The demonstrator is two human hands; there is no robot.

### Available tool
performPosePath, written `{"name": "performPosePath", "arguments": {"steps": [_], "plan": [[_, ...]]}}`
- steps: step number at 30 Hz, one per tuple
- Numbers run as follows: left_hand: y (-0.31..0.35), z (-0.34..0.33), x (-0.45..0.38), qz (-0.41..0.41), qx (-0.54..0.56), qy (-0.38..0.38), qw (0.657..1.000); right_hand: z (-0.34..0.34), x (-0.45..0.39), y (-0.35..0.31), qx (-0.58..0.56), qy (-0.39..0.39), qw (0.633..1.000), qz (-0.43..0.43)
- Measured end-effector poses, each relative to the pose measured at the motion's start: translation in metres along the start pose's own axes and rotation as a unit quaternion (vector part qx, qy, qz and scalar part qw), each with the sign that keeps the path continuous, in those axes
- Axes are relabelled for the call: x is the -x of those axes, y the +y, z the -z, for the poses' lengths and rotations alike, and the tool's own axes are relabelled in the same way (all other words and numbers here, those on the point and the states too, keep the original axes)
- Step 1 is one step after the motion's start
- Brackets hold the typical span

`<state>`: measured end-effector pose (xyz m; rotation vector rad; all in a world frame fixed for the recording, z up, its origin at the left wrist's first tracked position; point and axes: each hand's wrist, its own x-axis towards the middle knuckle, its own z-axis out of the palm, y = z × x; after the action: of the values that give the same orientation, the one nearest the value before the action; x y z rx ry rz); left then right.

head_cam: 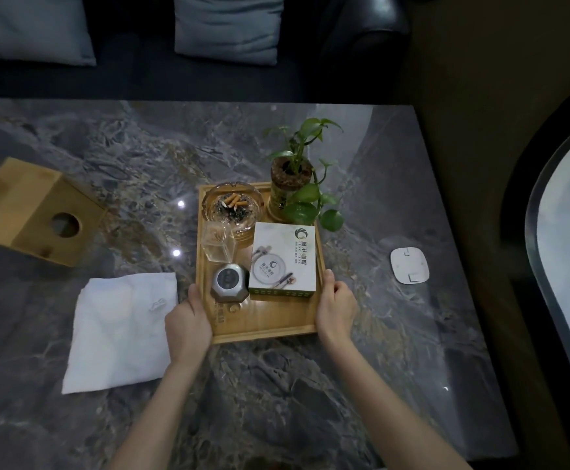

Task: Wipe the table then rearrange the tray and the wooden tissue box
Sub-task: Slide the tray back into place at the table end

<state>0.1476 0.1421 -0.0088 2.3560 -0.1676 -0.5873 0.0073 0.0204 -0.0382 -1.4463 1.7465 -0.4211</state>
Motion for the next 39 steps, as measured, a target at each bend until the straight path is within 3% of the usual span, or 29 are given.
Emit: {"name": "performPosePath", "arguments": {"steps": [9, 18, 30, 39], "plan": [[0.037, -0.023, 0.010, -0.067, -0.039, 0.004, 0.997, 0.038, -0.032, -0.003, -0.023, 0.019, 0.999, 0.040], [0.088, -0.093, 0.043, -0.149, -0.008, 0.002, 0.989, 0.117, -0.086, 0.009, -0.033, 0.067, 0.996, 0.055], [0.100, -0.163, 0.093, -0.133, 0.007, -0.027, 0.991, 0.172, -0.131, 0.059, 0.010, 0.086, 0.995, 0.057], [0.094, -0.181, 0.113, -0.063, 0.000, -0.052, 0.997, 0.177, -0.136, 0.089, 0.011, 0.056, 0.998, -0.001]]}}
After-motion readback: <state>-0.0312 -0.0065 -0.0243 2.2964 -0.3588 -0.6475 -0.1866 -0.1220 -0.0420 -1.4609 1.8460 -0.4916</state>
